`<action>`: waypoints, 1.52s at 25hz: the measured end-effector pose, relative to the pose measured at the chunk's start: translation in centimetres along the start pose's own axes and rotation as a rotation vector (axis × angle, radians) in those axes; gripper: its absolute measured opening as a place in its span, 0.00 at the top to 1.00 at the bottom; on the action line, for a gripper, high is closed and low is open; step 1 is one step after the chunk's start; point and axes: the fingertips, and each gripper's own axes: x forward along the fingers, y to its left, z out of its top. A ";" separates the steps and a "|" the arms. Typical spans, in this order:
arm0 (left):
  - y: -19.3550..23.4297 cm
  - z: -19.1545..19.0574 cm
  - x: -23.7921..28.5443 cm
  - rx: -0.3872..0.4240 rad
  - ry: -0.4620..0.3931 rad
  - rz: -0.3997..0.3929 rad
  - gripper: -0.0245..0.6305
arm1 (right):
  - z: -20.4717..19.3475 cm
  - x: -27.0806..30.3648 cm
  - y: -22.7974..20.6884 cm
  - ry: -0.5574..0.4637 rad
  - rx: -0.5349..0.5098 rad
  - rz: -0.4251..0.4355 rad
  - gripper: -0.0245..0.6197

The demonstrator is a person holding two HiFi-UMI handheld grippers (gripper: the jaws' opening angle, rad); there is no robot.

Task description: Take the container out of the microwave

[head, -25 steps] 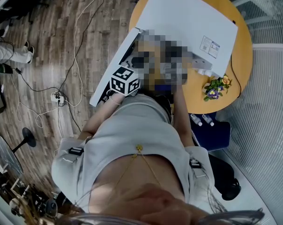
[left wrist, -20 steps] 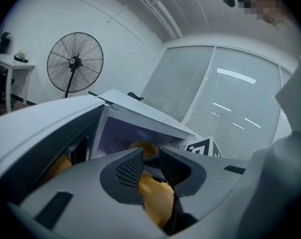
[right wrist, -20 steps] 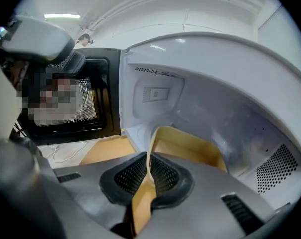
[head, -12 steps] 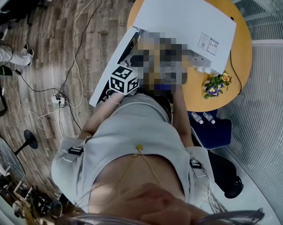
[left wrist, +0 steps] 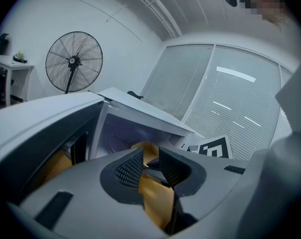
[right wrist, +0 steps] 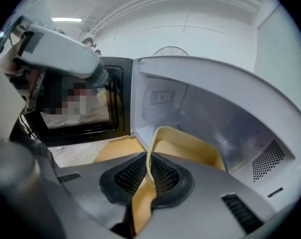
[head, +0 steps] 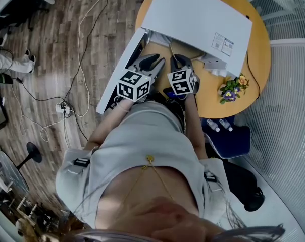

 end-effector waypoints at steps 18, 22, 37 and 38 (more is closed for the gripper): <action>-0.3 -0.9 -0.5 0.003 0.011 -0.007 0.81 | -0.5 -2.3 2.5 0.008 0.011 0.020 0.90; -0.4 -1.1 -0.6 0.008 0.017 -0.011 0.81 | -0.8 -2.8 3.0 0.009 0.016 0.019 0.90; -0.3 -2.1 -0.4 0.017 0.046 -0.011 0.81 | -2.1 -4.7 4.1 0.028 0.046 0.014 0.90; -0.3 -2.2 -0.4 0.017 0.048 -0.010 0.81 | -2.2 -4.8 4.2 0.029 0.050 0.014 0.90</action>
